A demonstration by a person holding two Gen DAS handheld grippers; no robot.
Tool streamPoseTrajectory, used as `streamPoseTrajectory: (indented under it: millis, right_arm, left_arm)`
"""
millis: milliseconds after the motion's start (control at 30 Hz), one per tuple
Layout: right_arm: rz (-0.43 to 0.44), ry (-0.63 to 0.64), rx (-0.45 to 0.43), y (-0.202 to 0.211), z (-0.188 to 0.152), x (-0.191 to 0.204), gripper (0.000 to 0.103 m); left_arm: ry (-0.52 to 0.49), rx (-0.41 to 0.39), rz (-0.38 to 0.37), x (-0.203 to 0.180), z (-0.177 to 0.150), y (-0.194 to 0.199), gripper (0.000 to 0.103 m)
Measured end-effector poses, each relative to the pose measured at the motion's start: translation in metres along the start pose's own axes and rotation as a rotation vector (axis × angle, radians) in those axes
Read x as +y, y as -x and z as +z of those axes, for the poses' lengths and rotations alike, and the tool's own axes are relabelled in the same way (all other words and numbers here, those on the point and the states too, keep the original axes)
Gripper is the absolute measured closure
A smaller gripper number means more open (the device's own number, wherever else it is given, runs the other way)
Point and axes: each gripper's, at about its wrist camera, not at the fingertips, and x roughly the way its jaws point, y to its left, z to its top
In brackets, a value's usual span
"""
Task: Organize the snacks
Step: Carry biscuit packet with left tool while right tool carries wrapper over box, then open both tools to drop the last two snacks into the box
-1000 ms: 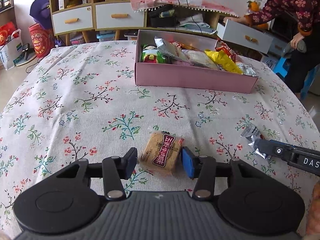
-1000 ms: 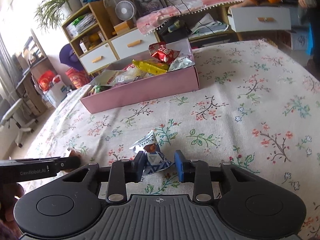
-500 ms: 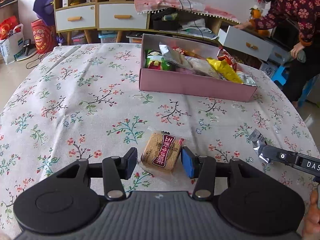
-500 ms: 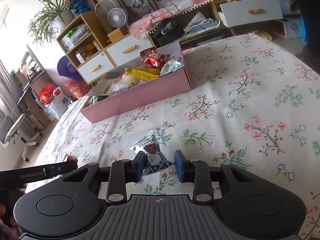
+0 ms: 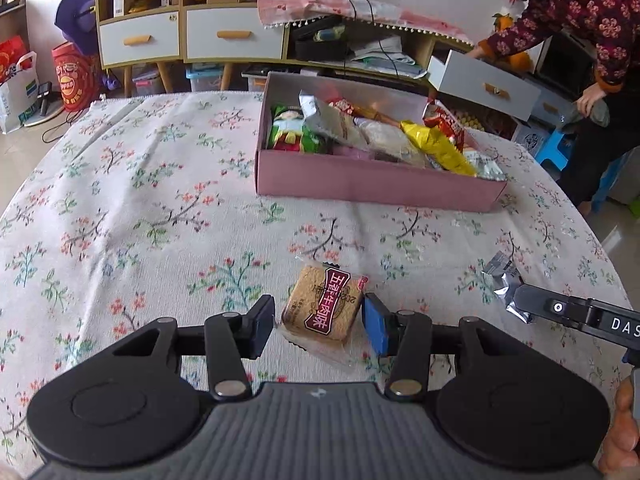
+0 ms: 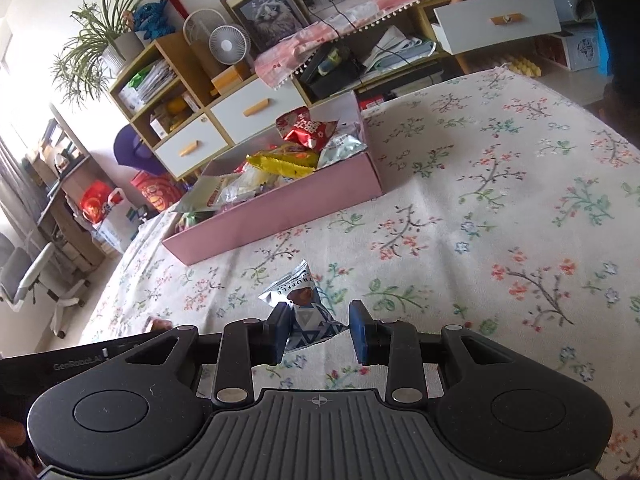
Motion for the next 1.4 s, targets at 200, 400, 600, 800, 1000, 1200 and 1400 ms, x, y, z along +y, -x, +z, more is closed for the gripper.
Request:
streamPoseTrajectory:
  millis: [200,400,600,800,1000,1200,1400]
  right_arm:
    - [0.033,0.001,-0.027,-0.008,0.022,0.01,0.072]
    - [0.055,-0.008,-0.066,-0.017,0.05,0.021,0.072]
    - [0.059,-0.009,-0.106,-0.03,0.081,0.035,0.072]
    - [0.055,-0.013,-0.103,-0.061,0.114,0.053,0.072]
    - [-0.001,-0.031,-0.057,-0.101,0.134,0.062,0.072]
    - [-0.068,-0.054,-0.037,-0.115,0.135,0.061,0.068]
    - [-0.058,-0.063,-0.059,-0.098,0.122,0.052,0.068]
  left_arm:
    - [-0.001,-0.032,-0.006,-0.002,0.024,-0.004,0.059]
    - [-0.024,-0.091,-0.009,-0.013,0.053,-0.006,0.059]
    - [-0.057,-0.148,0.008,-0.025,0.075,-0.016,0.059]
    - [-0.062,-0.179,0.021,-0.027,0.107,-0.04,0.059]
    - [-0.057,-0.149,0.033,-0.025,0.128,-0.076,0.058]
    - [-0.001,-0.126,0.024,-0.019,0.129,-0.087,0.055]
    - [-0.038,-0.171,0.041,-0.02,0.123,-0.065,0.038]
